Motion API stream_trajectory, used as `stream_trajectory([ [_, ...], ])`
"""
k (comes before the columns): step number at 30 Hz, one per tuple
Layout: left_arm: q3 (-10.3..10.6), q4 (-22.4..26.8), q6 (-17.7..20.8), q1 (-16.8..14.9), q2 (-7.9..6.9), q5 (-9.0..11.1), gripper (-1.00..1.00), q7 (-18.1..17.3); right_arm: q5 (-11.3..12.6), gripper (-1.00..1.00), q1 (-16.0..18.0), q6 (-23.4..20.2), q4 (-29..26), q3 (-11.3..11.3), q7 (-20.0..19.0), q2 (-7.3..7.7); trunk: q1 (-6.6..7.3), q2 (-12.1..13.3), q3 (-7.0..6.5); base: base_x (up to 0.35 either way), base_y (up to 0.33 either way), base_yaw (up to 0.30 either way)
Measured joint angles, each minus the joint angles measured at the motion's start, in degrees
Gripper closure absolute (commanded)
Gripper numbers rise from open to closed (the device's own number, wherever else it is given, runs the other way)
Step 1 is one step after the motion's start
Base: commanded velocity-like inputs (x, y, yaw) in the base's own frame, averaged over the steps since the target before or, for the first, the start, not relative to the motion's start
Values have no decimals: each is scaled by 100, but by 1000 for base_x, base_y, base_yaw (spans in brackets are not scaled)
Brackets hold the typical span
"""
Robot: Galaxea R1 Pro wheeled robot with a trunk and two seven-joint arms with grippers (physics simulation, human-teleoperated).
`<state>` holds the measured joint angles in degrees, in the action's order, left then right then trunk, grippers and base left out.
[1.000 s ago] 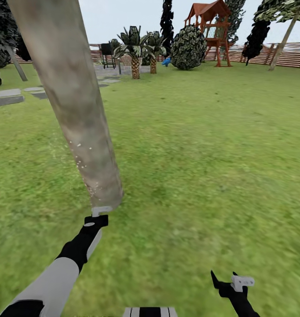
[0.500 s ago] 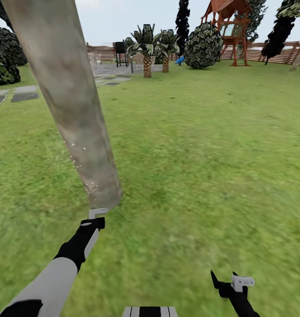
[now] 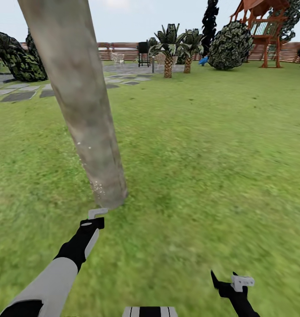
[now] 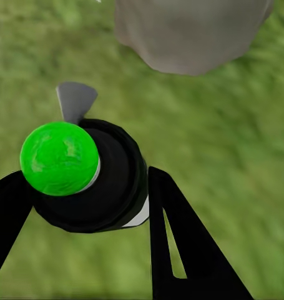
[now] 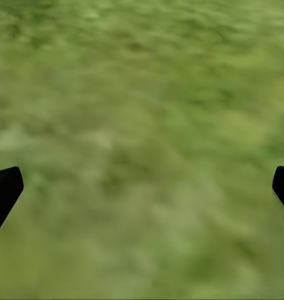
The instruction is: In the garden, pick up the pesticide atomizer on the floor and spray pesticide onto both trees until each tree trunk is fully covered.
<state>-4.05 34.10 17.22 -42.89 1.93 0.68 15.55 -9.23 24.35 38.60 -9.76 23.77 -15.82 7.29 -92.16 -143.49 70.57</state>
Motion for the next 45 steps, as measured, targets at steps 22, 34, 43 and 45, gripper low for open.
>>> stream_trajectory([
  [22,9,0,0,0,9,14,100,0,0,-100,0,-1,0,0,-3,0,0,0,0,111,-271,276],
  [34,12,0,-2,0,9,30,100,0,0,-100,0,4,0,-1,-7,0,0,0,0,39,-270,276],
  [43,66,39,-41,0,27,-1,100,-91,0,-100,0,7,0,3,-2,0,0,0,0,0,-19,168],
  [45,324,93,-9,-5,129,19,100,-107,0,-100,0,7,0,5,0,0,0,0,0,0,0,4],
])
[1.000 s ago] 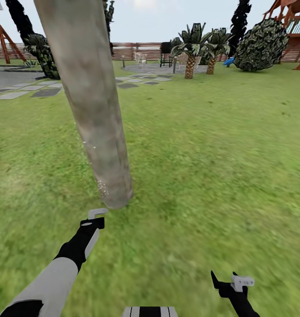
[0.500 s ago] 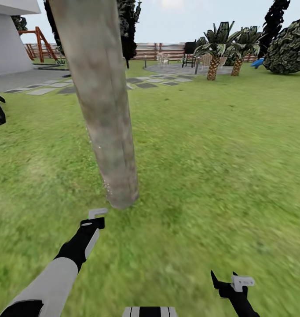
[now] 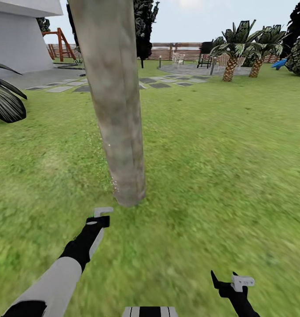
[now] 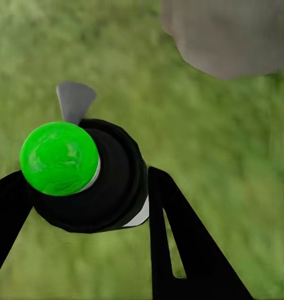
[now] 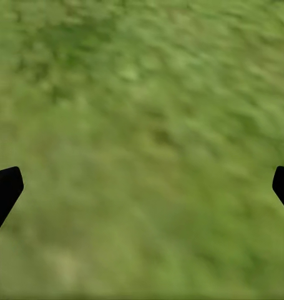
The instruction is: In the garden, pick up the pesticide atomizer on the floor and spray pesticide onto both trees until each tree trunk is fully covered.
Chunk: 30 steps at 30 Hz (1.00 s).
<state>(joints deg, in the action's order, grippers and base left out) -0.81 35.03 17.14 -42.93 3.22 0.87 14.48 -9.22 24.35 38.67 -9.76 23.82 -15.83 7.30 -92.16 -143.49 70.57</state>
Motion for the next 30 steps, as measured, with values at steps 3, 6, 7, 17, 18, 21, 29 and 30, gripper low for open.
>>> stream_trajectory([
  [3,483,30,30,-20,331,-7,100,23,0,-100,0,0,0,0,0,0,0,0,0,0,0,0],
  [6,532,227,51,-42,348,-13,100,7,1,-100,1,0,0,0,6,0,0,0,-1,0,0,0],
  [7,516,353,84,-37,306,-14,100,3,1,-100,1,0,0,0,8,0,0,0,0,0,0,0],
  [17,527,980,634,-26,-198,41,100,-9,0,-100,2,-3,0,0,9,0,0,0,0,0,0,0],
  [18,538,984,640,-39,-102,45,100,-9,0,-100,1,-1,0,0,6,0,0,0,0,0,0,0],
  [21,549,1017,972,-90,282,54,100,-9,0,-100,0,-2,0,0,6,0,0,0,0,0,0,0],
  [29,494,1733,1528,-112,31,-54,100,-13,-1,-100,1,0,0,0,1,0,0,0,0,0,0,0],
  [30,458,1748,1537,-139,-215,-36,100,-13,-1,-100,1,0,0,0,1,0,0,0,0,0,0,0],
])
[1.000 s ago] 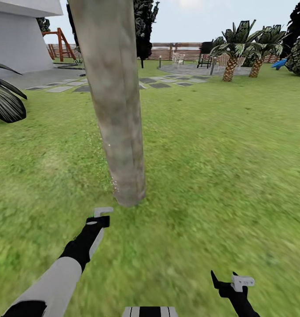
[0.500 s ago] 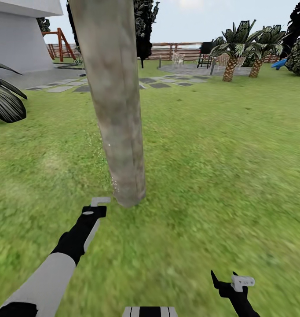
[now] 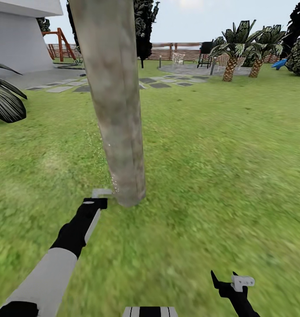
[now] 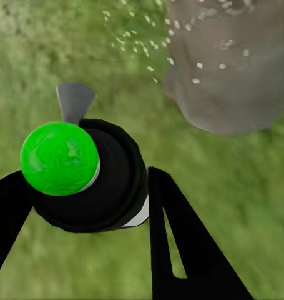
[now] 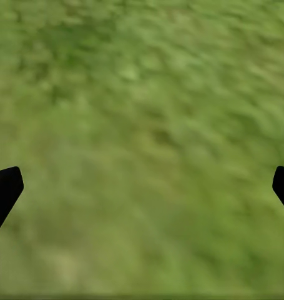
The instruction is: In the garden, pick up the pesticide atomizer on the floor and spray pesticide onto both trees until each tree trunk is fully covered.
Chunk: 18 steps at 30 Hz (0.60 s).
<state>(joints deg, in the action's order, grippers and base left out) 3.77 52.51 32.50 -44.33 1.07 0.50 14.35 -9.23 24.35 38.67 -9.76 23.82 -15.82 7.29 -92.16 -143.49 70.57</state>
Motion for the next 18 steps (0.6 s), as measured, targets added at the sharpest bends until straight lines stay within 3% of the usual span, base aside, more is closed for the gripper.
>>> stream_trajectory([
  [1,-156,-1,8,-45,-259,-15,100,-3,0,-100,0,0,0,-1,0,0,0,0,0,0,0,0],
  [4,-293,-10,-2,-64,-367,64,100,-238,0,-100,-1,-3,0,0,0,0,0,0,0,0,0,0],
  [7,-291,-35,-2,-68,-268,74,100,-396,8,-100,-1,-8,-8,0,-8,0,0,0,0,0,0,-91],
  [9,-286,-35,-2,-73,-146,73,100,-404,8,-100,1,-9,-9,0,-10,0,0,0,0,0,0,-242],
  [11,-279,3,23,-78,68,81,100,-408,9,-100,0,-9,-6,0,-13,0,0,0,0,0,0,-289],
  [13,-281,12,191,-123,137,43,100,-407,9,-100,-1,-9,-4,0,-13,0,0,0,0,0,0,-294],
  [15,-284,19,282,-159,146,18,100,-407,9,-100,-1,-9,-5,0,-15,0,0,0,0,0,0,-270],
  [18,-317,22,320,-211,-12,-37,100,-411,9,-100,-1,-9,-1,0,-16,0,0,0,0,0,0,-85],
])
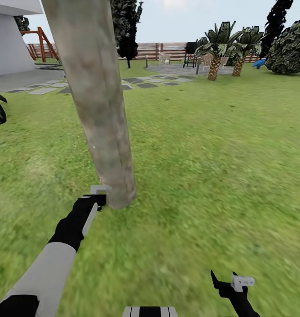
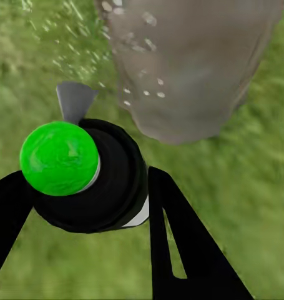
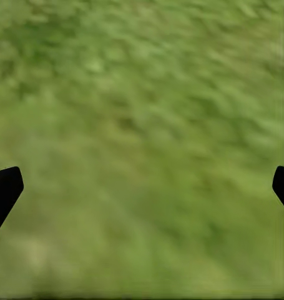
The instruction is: In the garden, pick up the pesticide atomizer on the floor and spray pesticide onto both trees until each tree trunk is fully covered.
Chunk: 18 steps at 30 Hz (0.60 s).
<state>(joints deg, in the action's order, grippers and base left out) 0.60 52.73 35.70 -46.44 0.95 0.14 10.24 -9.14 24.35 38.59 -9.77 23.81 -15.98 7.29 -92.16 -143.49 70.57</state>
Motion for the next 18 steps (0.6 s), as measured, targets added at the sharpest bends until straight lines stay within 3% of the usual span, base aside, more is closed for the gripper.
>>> stream_trajectory([
  [4,-23,4,31,-47,-544,40,100,-10,-5,-100,0,0,1,0,-1,0,0,0,0,0,0,-10],
  [7,-4,113,46,-36,-600,97,100,-13,-7,-100,1,0,1,1,-2,0,0,0,0,0,0,-1],
  [10,26,596,386,-17,-442,128,100,-14,-8,-100,0,0,1,1,-2,0,0,0,0,0,0,0],
  [12,39,889,568,-9,-189,147,100,-15,-8,-100,1,0,1,1,-2,0,0,0,0,0,0,0],
  [14,195,1049,662,-23,100,157,100,-15,-8,-100,0,0,1,1,-2,0,0,0,0,0,0,0],
  [18,489,1243,867,-40,212,111,100,-12,-8,-100,0,0,1,1,-2,0,0,0,0,0,0,0],
])
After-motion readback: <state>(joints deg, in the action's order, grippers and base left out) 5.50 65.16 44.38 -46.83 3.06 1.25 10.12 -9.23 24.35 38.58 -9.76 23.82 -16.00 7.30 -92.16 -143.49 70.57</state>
